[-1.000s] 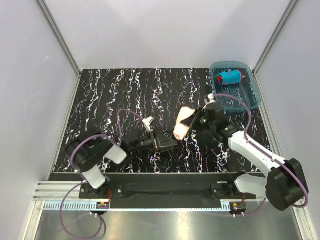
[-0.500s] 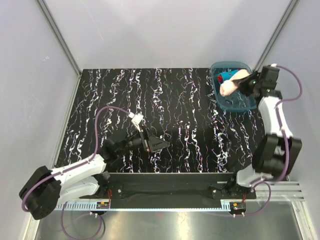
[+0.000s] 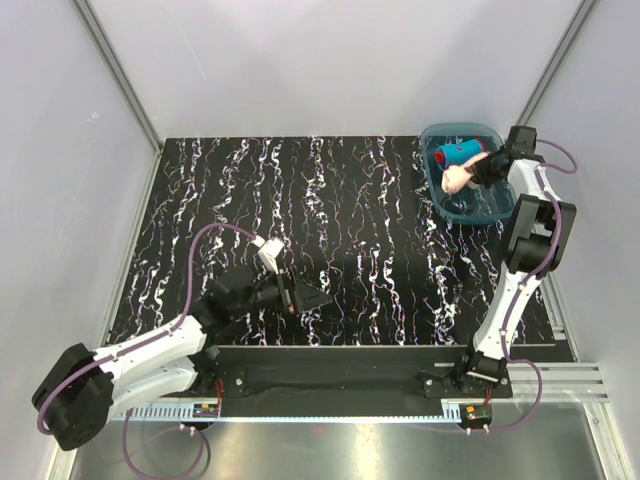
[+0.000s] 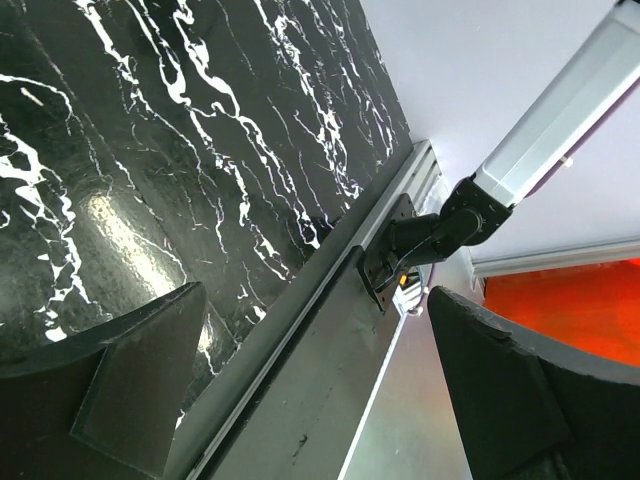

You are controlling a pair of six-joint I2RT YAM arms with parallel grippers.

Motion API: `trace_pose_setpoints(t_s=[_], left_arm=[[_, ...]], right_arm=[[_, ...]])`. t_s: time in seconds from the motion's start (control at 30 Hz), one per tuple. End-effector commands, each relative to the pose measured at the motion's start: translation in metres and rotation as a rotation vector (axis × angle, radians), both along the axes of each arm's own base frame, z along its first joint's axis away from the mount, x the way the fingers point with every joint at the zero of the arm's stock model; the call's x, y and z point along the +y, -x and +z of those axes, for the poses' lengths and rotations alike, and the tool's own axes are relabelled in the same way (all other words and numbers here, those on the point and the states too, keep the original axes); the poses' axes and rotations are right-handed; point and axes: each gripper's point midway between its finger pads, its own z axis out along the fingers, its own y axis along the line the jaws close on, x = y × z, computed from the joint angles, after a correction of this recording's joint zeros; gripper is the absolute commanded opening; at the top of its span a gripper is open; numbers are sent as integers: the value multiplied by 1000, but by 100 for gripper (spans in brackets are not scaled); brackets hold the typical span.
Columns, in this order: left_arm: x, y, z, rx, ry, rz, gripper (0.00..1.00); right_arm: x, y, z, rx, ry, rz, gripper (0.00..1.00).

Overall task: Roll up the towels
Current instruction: Place the rolled towel into the container

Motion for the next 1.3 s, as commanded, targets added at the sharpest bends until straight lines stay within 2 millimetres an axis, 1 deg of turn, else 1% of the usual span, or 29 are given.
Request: trace_pose_setpoints(t_s=[0.0, 0.03, 0.07, 0.13, 0.17, 0.23, 0.27, 0.3, 0.33, 0.37, 0.4, 0.43, 0.47, 0.5, 0.63, 0.7, 0.77, 0.8, 0.83, 1.0, 1.17, 1.23, 1.27], left_arm=[[1, -6, 8, -49, 10, 16, 99], [1, -7, 6, -49, 1, 18, 99], [0, -8, 7, -53, 3, 18, 99], [-2, -9, 5, -49, 0, 15, 99], [-3, -9, 6, -51, 4, 10, 99], [-7, -10, 6, -45, 7, -1, 99], [-8, -10, 8, -47, 13, -5, 99], [-8, -11, 10, -49, 14, -3, 99], [-9, -11, 11, -51, 15, -3, 99], [-8, -12, 10, -48, 12, 0, 99], [-9, -12, 11, -50, 12, -1, 99], [-8, -12, 12, -54, 12, 0, 99], [-8, -12, 10, -49, 5, 0, 99], [-7, -11, 11, -53, 5, -1, 99], [-5, -12, 13, -58, 3, 9, 99], [-4, -11, 13, -58, -1, 13, 99], [-2, -11, 16, -63, -1, 20, 99], [-1, -11, 17, -67, -2, 23, 99], [-1, -11, 18, -72, -3, 23, 99], [1, -10, 23, -83, 3, 26, 99], [3, -10, 28, -94, 2, 35, 99], [4, -11, 31, -106, 4, 40, 99], [5, -10, 30, -106, 0, 40, 99]], right_arm=[[-13, 5, -13, 81, 39, -48, 0], [-14, 10, -21, 114, 51, -42, 1], [-15, 11, -30, 138, 63, -41, 9], [-17, 19, -41, 192, 77, -37, 18], [-17, 22, -52, 220, 75, -33, 24], [-16, 28, -60, 254, 78, -16, 31], [-17, 31, -62, 261, 82, -17, 33], [-17, 36, -67, 276, 84, -21, 43], [-18, 38, -67, 280, 92, -24, 50], [-20, 41, -65, 285, 108, -33, 60], [-21, 42, -64, 286, 113, -36, 75], [-21, 43, -63, 287, 120, -32, 84], [-22, 43, -60, 285, 125, -32, 96], [-23, 43, -56, 283, 129, -29, 100], [-22, 41, -37, 254, 131, -24, 100], [-21, 38, -22, 228, 139, -24, 100], [-22, 40, -11, 224, 145, -14, 100], [-23, 38, -1, 208, 157, -8, 100], [-22, 41, 1, 216, 163, 2, 100], [-19, 36, 46, 137, 176, 33, 100], [-18, 43, 85, 92, 205, 46, 100], [-17, 47, 91, 90, 216, 54, 100], [-14, 50, 98, 77, 216, 63, 100]])
